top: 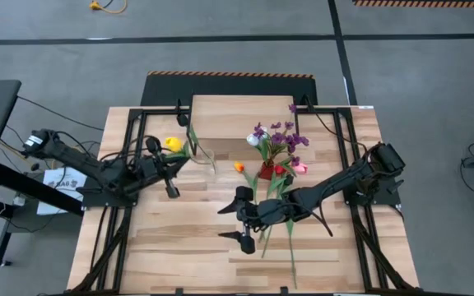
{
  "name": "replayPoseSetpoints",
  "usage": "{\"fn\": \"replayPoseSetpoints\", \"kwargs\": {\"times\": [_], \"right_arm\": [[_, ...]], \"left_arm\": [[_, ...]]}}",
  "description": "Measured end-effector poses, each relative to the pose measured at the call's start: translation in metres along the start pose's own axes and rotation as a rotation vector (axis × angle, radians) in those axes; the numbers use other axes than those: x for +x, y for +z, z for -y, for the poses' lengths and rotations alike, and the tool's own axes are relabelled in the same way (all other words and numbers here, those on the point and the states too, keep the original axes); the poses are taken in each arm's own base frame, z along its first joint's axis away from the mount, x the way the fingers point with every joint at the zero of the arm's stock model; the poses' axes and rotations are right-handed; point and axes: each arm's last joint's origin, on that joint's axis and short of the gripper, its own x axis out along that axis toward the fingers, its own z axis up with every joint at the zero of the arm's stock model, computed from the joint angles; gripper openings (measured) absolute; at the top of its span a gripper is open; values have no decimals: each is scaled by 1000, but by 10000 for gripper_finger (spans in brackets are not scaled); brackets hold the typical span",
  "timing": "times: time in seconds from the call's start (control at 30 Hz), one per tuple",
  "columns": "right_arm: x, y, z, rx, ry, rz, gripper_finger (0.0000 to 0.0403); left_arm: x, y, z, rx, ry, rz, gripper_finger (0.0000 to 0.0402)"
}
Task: Pick and place flowers into a vace then onto a shelf
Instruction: Put the left yellow flower into the transparent vase
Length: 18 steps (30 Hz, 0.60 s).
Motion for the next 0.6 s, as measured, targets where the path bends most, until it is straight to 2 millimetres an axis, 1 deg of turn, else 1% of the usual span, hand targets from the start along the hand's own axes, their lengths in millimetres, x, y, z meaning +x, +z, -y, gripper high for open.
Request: {"fn": "replayPoseSetpoints", "kwargs": {"times": [0.1, 0.23, 0.6], "right_arm": [[0, 0, 0, 0, -1, 0, 311], [0, 0, 0, -1, -1, -4, 311], [0, -1, 0, -3, -2, -6, 311]], "left_arm": [[1, -2, -8, -10, 33, -22, 0], [6, -6, -13, -15, 46, -46, 0], [21, -20, -20, -7, 94, -94, 0]]}}
